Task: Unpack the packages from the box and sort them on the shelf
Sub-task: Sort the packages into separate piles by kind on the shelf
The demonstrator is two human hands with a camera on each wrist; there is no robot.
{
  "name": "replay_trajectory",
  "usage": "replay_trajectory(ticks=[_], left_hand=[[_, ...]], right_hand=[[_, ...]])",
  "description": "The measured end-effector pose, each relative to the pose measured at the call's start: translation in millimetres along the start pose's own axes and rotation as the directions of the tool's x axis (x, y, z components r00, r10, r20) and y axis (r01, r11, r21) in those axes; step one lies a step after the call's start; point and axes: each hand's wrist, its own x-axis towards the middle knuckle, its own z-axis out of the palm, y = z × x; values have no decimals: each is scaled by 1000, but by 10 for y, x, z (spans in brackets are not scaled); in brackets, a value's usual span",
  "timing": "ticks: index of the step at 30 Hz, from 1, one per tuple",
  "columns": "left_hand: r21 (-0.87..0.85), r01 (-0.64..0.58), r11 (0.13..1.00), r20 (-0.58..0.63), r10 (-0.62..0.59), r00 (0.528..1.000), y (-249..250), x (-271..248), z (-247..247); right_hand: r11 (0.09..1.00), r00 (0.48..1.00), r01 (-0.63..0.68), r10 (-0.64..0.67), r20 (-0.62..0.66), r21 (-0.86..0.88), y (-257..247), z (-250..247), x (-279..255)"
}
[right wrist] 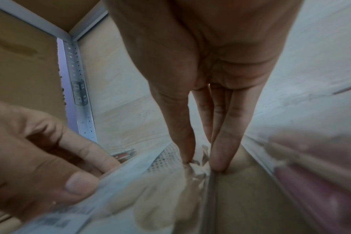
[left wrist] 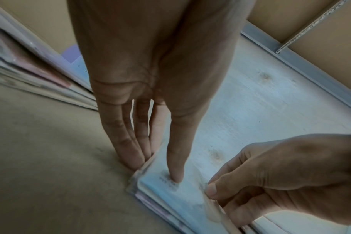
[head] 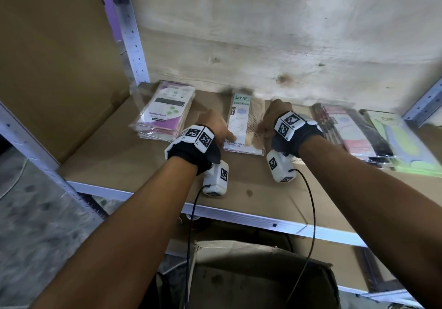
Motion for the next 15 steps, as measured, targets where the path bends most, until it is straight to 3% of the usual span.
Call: replay_trajectory(ticks=[10,15], left_hand=[[-34,-40,999,-4,40,999,-42,25,-11],[7,-57,998,-198,57,978,-143,17,-280]], right_hand=[[1000,1000,-6,6,-15,7,2,12,29],[997,998,54,-56,33,53,-73,-133,73]])
